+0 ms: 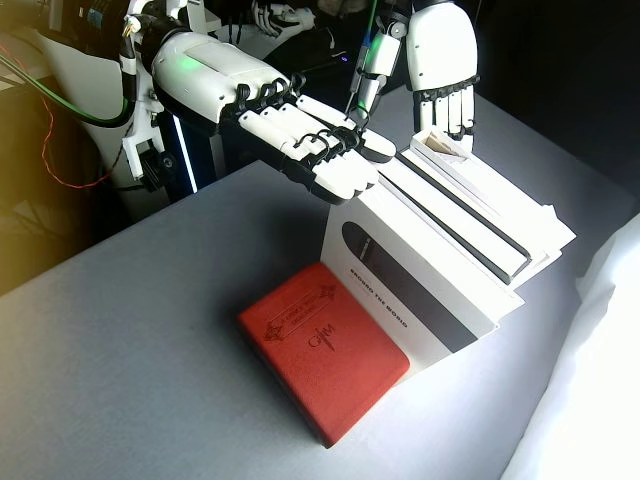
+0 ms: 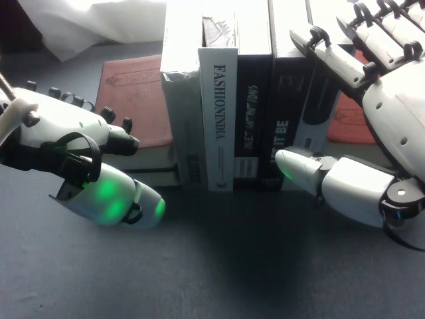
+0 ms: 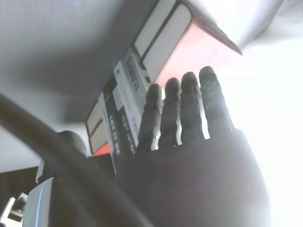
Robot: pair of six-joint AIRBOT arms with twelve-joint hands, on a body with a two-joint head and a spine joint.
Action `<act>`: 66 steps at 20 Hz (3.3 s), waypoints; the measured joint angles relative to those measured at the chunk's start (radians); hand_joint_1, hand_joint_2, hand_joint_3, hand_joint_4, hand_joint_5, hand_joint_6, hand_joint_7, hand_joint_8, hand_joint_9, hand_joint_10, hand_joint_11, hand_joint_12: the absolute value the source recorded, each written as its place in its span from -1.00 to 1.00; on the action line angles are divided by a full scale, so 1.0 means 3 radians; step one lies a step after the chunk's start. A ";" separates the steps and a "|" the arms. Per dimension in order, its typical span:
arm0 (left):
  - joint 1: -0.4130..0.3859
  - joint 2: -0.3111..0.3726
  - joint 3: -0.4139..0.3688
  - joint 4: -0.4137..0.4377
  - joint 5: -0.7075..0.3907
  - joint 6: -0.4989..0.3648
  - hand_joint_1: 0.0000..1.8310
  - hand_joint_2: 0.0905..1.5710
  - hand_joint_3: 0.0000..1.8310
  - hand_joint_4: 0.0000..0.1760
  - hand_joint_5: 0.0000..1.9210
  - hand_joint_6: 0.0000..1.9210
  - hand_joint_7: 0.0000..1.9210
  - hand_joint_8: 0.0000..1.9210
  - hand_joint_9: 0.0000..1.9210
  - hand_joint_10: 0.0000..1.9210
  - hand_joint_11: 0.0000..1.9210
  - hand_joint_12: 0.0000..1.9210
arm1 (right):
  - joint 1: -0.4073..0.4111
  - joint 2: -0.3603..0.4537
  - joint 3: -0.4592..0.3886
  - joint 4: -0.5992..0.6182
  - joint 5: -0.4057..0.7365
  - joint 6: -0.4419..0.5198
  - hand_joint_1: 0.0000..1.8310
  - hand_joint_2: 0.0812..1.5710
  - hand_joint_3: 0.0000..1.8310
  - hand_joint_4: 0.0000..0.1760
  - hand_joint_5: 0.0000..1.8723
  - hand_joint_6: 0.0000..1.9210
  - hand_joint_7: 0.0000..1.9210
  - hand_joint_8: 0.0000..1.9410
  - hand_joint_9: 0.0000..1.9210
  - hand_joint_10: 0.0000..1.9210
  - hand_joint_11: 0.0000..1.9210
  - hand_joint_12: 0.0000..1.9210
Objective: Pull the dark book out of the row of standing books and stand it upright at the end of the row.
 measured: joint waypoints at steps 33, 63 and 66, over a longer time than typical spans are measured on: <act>0.0000 0.0000 0.0000 0.0014 0.0000 0.0000 -1.00 0.57 -0.99 -1.00 -0.90 -1.00 -0.94 -1.00 -0.97 -1.00 -0.98 -0.99 | -0.0623 0.0075 -0.0838 -0.0094 0.0271 -0.0326 -1.00 0.32 -0.99 -1.00 -1.00 -1.00 -1.00 -1.00 -1.00 -1.00 -1.00 -1.00; 0.0001 -0.0001 0.0000 -0.0008 0.0003 0.0017 -1.00 0.59 -1.00 -1.00 -0.87 -0.99 -0.90 -1.00 -0.95 -1.00 -0.97 -0.97 | -0.1250 0.0141 -0.1027 0.0064 -0.0130 -0.0435 -1.00 0.34 -0.99 -1.00 -1.00 -1.00 -1.00 -1.00 -1.00 -1.00 -1.00 -1.00; 0.0001 0.0000 0.0000 -0.0008 0.0004 0.0017 -1.00 0.59 -1.00 -1.00 -0.88 -1.00 -0.91 -1.00 -0.95 -1.00 -0.97 -0.97 | -0.1330 0.0141 -0.0947 0.0048 -0.0186 -0.0429 -1.00 0.34 -1.00 -1.00 -1.00 -1.00 -1.00 -1.00 -1.00 -1.00 -1.00 -1.00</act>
